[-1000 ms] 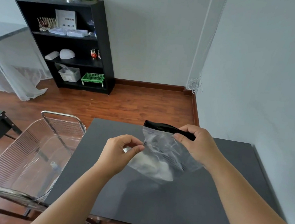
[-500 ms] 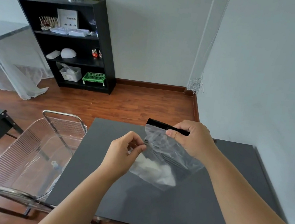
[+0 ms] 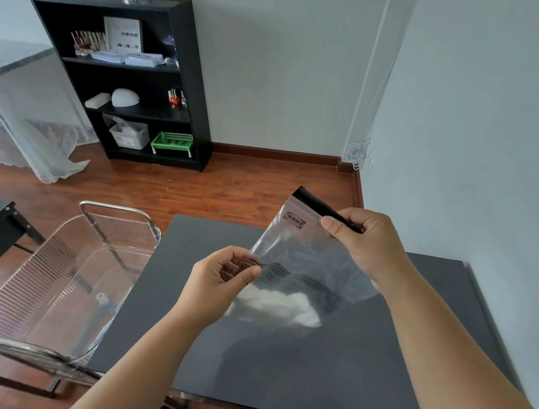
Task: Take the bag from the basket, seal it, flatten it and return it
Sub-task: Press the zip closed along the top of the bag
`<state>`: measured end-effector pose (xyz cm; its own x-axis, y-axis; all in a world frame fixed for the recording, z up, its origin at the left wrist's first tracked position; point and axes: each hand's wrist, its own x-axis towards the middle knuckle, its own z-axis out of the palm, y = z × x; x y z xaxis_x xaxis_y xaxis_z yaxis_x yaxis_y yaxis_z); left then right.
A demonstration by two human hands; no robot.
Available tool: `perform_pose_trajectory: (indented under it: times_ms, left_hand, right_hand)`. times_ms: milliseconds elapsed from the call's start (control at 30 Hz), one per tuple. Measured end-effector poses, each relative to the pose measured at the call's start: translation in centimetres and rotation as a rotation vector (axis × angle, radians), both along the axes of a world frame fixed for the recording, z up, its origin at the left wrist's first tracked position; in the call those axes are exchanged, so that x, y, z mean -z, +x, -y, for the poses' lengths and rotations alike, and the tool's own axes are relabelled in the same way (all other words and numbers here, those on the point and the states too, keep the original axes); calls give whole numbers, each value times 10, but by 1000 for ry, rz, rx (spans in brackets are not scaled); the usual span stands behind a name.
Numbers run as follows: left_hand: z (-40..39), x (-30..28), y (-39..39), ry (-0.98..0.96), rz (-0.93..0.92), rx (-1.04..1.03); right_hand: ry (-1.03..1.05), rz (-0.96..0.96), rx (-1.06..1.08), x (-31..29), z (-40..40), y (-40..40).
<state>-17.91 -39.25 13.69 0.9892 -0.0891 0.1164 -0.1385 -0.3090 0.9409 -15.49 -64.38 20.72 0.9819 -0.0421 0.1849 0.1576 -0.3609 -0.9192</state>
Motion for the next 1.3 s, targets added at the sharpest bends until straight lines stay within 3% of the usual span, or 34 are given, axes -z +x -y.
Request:
perform_pose_trajectory:
  times_ms: [200,333,667,933,1133,1300]
  left_hand:
    - [20,-34,10,-45,102,11]
    - [24,-48,17,22,214,-5]
    - [13,-58,18,176,315,6]
    - [7,-58,13,218,321,84]
    - [5,-60,9,179,309,95]
    - [9,-59,6,145,263,111]
  right_hand:
    - [-243,-52,-171,2,-13,-5]
    - [-249,-78,-205,-2,-15,-9]
    - [-426,-107,-141,-6,-4,-14]
    - [-514,-12,-184,-9,-3,-10]
    - [-568,-124,-263,-11,-10,-9]
    - [-541,-52,-294,-15,-24,-8]
